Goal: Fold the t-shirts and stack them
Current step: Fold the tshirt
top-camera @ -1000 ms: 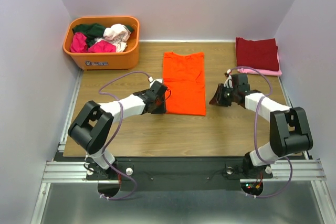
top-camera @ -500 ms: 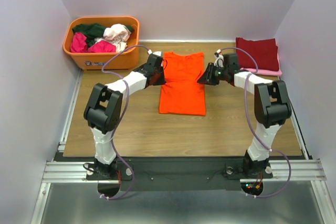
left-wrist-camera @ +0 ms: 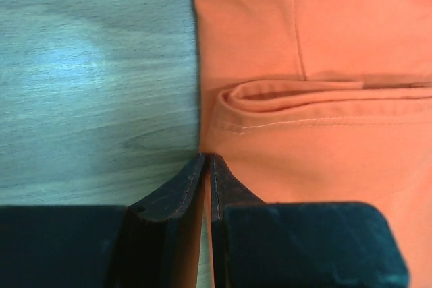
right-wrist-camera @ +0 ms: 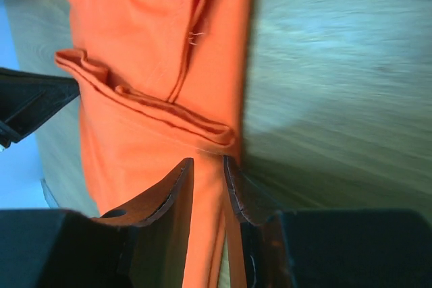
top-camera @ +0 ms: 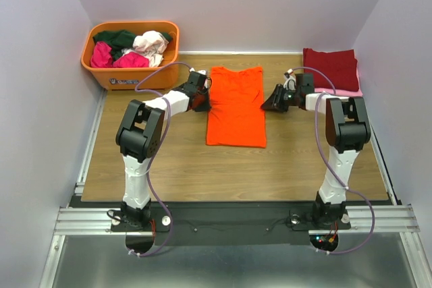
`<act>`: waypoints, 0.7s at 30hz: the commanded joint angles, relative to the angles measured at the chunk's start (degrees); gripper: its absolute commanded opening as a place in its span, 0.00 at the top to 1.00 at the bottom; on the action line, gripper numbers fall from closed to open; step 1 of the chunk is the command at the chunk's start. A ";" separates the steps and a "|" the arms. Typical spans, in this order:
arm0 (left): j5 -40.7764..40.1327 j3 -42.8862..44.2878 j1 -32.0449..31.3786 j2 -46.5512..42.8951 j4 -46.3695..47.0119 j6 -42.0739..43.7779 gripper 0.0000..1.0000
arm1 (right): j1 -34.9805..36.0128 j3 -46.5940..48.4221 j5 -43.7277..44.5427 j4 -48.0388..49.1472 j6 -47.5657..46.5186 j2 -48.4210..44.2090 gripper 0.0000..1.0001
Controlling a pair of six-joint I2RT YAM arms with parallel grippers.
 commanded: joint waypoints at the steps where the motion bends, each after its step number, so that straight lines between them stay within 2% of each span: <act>1: 0.76 0.35 0.56 -1.25 -0.74 -0.15 0.80 | -1.82 -0.29 2.43 2.00 -1.83 -1.53 0.69; 6: 0.50 -3.60 0.12 -8.89 -1.36 -2.25 0.67 | -1.11 -2.39 0.24 1.83 0.54 -8.46 0.68; 9: -0.38 -7.82 -1.54 -16.96 -2.14 -4.18 0.59 | 0.82 -6.68 -0.38 1.48 2.47 -14.62 0.66; 15: -1.79 -16.78 -8.21 -24.71 -4.35 -7.53 0.58 | 5.82 -17.06 -0.56 1.65 6.25 -24.91 0.66; 21: -2.14 -20.22 -11.39 -21.40 -3.73 -9.29 0.65 | 8.73 -24.45 1.28 2.09 6.52 -26.50 0.66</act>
